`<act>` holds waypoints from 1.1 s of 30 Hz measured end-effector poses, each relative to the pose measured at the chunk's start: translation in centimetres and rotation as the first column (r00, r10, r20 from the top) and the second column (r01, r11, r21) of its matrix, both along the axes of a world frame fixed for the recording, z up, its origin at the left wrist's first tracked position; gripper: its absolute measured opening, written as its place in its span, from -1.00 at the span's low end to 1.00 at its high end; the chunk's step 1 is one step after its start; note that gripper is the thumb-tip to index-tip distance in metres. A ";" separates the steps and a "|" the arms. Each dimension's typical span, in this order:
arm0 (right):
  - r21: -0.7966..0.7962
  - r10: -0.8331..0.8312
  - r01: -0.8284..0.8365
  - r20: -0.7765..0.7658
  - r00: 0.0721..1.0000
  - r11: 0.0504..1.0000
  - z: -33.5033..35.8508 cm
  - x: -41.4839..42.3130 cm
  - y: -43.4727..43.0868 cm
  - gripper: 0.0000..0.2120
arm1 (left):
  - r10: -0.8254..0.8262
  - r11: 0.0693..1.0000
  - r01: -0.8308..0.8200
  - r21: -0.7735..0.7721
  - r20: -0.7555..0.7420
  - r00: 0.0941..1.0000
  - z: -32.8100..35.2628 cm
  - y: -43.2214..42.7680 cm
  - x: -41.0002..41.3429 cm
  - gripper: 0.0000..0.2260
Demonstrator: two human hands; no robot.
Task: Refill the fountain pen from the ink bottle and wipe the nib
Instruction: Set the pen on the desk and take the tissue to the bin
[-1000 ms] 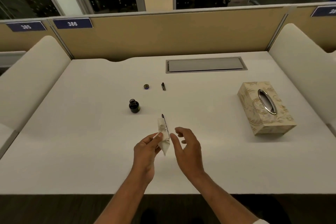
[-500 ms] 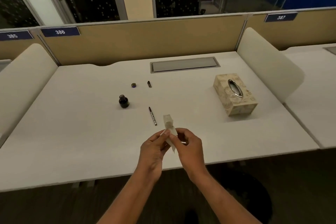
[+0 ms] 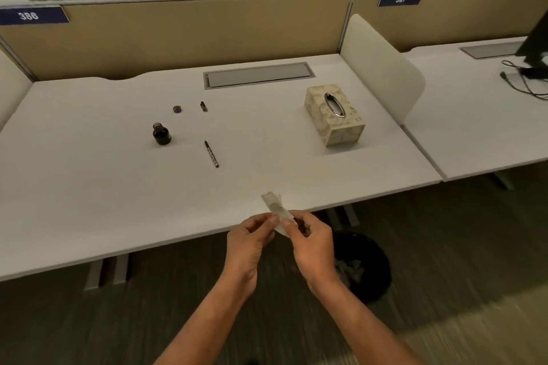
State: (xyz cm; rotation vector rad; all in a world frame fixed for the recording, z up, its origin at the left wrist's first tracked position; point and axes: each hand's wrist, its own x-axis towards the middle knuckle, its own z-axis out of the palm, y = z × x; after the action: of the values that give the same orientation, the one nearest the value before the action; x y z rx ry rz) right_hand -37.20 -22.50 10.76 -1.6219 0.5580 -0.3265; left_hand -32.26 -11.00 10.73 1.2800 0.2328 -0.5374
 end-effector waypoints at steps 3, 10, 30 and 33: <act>-0.018 -0.004 0.004 -0.015 1.000 1.000 -0.9 -1.7 -2.4 -0.87 | -0.047 0.998 0.045 0.047 0.028 0.999 -0.9 -2.2 -1.5 -0.82; -0.089 0.003 -0.011 -0.082 0.997 0.996 -4.7 -5.8 -9.8 -0.87 | -0.118 0.974 0.099 0.203 0.087 0.989 -3.7 -9.2 -5.2 -0.82; -0.353 -0.249 0.149 -0.258 0.933 0.924 -28.6 -12.5 -26.9 -0.87 | -0.675 0.522 -0.151 0.840 0.515 0.528 -26.6 -26.3 -10.3 -0.66; -0.480 -0.232 0.083 -0.259 0.937 0.873 -32.9 -12.7 -27.9 -0.85 | -0.797 0.415 -0.169 0.894 0.447 0.405 -30.7 -27.6 -9.1 -0.59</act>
State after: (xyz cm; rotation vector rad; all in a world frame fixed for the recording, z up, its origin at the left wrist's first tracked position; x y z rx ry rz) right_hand -49.86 -50.42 -22.10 -2.1178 0.9107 -0.3471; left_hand -41.39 -38.58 -19.95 2.5353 -0.8787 -0.0029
